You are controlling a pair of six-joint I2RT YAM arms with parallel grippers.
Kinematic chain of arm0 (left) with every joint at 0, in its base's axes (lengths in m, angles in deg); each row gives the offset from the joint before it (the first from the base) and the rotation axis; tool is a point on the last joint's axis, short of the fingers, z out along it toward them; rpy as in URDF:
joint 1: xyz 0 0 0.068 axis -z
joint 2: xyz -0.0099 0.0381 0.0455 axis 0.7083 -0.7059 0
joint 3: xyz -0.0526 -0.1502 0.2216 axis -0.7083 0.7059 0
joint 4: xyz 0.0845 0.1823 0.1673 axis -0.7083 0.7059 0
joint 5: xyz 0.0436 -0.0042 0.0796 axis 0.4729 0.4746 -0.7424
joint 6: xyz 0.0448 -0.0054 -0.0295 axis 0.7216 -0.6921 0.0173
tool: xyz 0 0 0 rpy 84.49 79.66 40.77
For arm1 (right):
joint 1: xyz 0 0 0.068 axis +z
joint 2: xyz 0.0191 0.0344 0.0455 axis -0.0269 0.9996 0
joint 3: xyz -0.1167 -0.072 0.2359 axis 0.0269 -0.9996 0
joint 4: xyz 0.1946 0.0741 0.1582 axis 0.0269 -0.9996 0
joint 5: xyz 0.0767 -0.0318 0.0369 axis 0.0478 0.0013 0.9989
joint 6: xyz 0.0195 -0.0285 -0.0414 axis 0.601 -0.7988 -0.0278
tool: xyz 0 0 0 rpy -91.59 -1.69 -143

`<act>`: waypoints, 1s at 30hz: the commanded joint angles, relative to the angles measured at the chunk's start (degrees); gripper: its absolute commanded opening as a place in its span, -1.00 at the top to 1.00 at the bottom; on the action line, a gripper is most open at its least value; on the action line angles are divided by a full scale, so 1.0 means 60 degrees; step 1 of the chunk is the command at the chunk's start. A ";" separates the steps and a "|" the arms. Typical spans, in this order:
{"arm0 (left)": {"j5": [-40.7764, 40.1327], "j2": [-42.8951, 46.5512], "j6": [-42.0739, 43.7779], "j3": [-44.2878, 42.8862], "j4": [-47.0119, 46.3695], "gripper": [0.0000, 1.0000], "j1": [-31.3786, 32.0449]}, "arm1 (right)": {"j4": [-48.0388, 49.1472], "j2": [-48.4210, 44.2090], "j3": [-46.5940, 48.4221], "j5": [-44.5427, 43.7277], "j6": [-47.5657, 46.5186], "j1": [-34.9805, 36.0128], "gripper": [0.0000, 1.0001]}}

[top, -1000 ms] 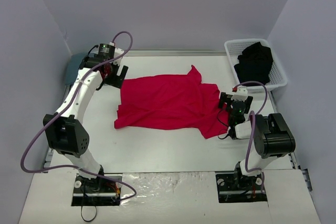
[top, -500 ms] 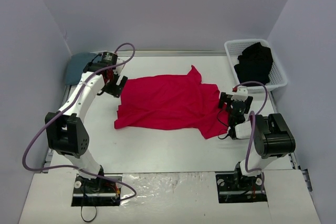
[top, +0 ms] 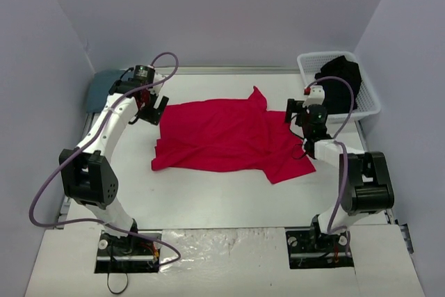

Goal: Fold and stack the t-shirts
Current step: Flatten out the tshirt

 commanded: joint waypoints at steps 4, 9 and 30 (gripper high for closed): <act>0.0040 0.0438 -0.0010 -0.0049 -0.0097 -0.86 0.0041 | -0.5226 -0.0988 0.2952 0.1949 -0.0969 -0.0010 -1.00; 0.0157 0.0408 0.0122 -0.0400 -0.0126 -0.87 0.0041 | -0.8802 -0.0622 0.5784 0.2168 -0.1558 -0.0024 -1.00; 0.2618 -0.2740 0.1045 -0.5774 0.3082 -0.81 0.0070 | -1.3069 0.0725 0.9464 0.2318 -0.3391 0.0342 -1.00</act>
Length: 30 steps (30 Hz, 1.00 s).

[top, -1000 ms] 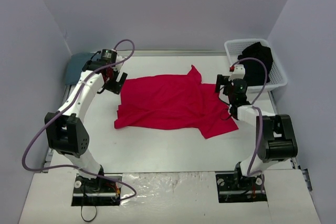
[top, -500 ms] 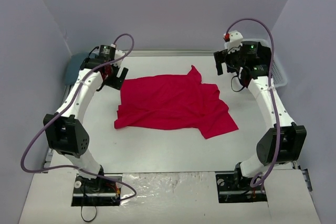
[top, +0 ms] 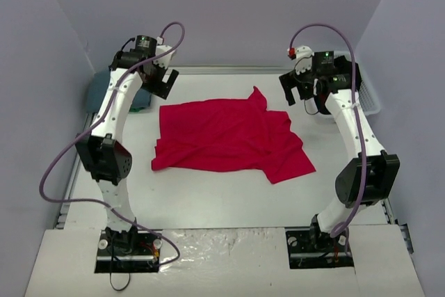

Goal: Fold and stack the t-shirts
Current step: Flatten out the tshirt

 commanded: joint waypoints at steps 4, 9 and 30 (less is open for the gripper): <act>0.0805 -0.0757 0.0360 -0.0994 0.1080 -0.80 0.0056 | -0.1621 0.0841 0.1482 -0.0180 -0.0216 0.0018 -1.00; 0.1710 -0.1752 0.0316 -0.2164 0.1767 -0.79 0.0041 | -0.2253 0.1632 0.2623 -0.0252 -0.0935 -0.0011 -0.97; 0.2388 -0.3775 0.0082 -0.3134 0.1725 -0.37 -0.0340 | -0.5243 0.4166 0.4837 0.0729 -0.2504 -0.0554 -0.84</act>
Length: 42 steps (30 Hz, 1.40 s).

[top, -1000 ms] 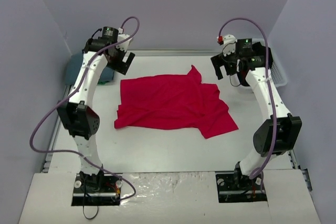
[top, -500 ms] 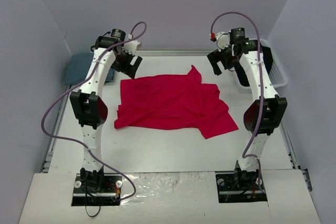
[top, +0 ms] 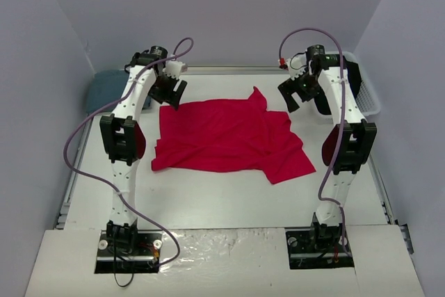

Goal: Fold and stack the t-shirts
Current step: Flatten out the tshirt

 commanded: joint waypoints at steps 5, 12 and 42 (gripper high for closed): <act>-0.0674 -0.0564 -0.0017 -0.0592 -0.0226 -0.34 -0.0213 | -0.0530 0.0544 0.0851 -0.0218 -0.0223 -0.0069 -0.83; -0.1114 -0.1370 -0.0236 -0.1265 -0.0416 -0.23 -0.0330 | -0.0544 0.0720 0.0925 -0.0380 -0.0223 -0.0010 -0.80; -0.1598 -0.3348 -0.0617 -0.2730 -0.0827 -0.21 -0.0623 | -0.0427 0.1116 0.0530 -0.1346 -0.0282 0.1117 -0.55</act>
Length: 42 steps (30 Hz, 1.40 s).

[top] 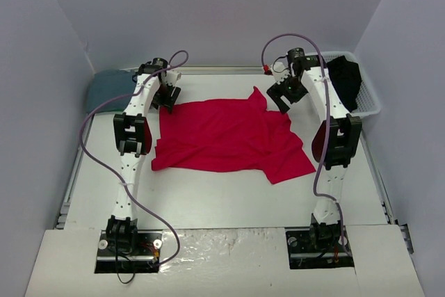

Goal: Fold and stack the t-shirts
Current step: Flatten out the tshirt

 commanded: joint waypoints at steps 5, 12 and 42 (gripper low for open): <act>0.0031 -0.0067 -0.0184 -0.0629 0.0033 -0.21 -0.0077 | -0.0362 0.0078 -0.0148 -0.0403 -0.0078 0.0309 -0.54; 0.0310 -0.0125 -0.0155 -0.0746 0.0062 0.18 0.0040 | -0.0318 0.0078 -0.0280 -0.0594 -0.0092 0.0426 -0.51; -0.0891 0.4589 0.0578 0.2561 0.0912 0.95 -0.0018 | 0.0796 0.1673 0.2356 0.0238 0.1094 0.0207 -0.05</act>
